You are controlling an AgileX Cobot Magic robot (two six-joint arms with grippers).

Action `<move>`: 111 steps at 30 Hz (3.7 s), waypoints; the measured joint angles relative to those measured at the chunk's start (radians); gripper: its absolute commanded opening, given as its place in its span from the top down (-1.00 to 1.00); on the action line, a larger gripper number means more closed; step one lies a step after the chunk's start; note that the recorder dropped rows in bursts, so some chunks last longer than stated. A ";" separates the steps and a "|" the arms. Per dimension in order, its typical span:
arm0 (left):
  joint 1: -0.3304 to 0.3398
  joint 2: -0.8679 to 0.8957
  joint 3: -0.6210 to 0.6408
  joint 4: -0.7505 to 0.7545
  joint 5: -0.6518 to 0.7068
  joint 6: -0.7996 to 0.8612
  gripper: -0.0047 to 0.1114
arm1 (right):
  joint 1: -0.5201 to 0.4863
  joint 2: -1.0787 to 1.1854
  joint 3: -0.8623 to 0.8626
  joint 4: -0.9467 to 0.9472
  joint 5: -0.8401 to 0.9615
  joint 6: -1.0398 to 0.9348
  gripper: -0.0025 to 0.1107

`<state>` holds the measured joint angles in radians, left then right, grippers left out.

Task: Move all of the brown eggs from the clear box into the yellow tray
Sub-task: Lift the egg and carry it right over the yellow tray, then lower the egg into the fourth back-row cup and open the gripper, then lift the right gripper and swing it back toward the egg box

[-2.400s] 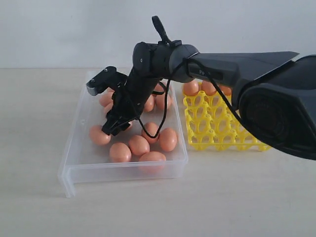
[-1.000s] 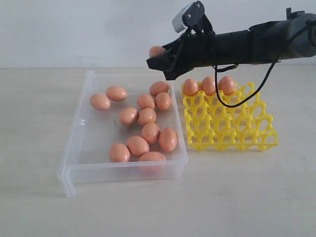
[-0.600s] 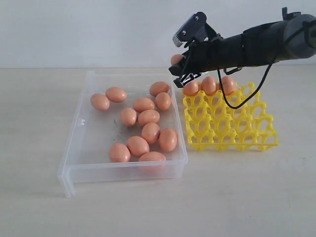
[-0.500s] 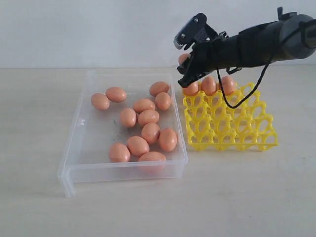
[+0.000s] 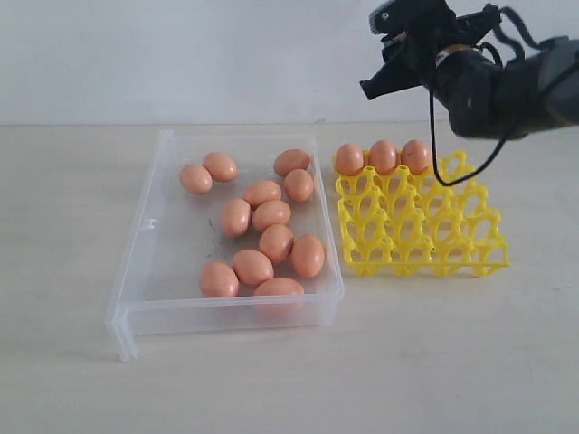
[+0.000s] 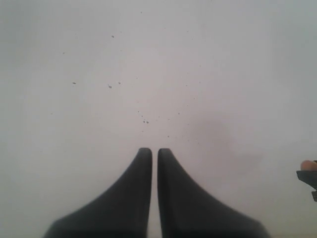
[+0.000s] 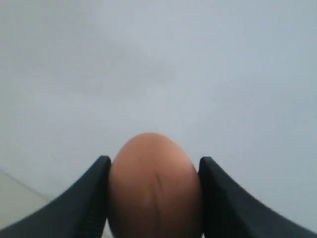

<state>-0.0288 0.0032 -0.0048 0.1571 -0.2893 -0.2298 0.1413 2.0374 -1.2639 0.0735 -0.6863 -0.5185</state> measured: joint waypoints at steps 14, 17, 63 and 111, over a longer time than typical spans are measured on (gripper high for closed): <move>0.000 0.000 0.000 0.000 0.000 0.000 0.84 | -0.312 0.000 0.305 -0.666 -0.513 0.913 0.96; 0.000 0.000 0.000 0.000 0.000 0.000 0.84 | -0.385 0.000 0.305 -0.736 -0.516 0.972 0.96; 0.000 0.000 0.000 0.000 0.000 0.000 0.84 | -0.438 0.356 0.068 -0.873 -0.523 1.178 0.96; 0.000 0.000 0.000 0.000 0.000 0.000 0.84 | -0.466 0.202 0.068 -0.979 -0.398 1.298 0.95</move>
<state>-0.0288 0.0032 -0.0048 0.1571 -0.2893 -0.2298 -0.3252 2.2393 -1.1958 -0.9050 -1.0847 0.7797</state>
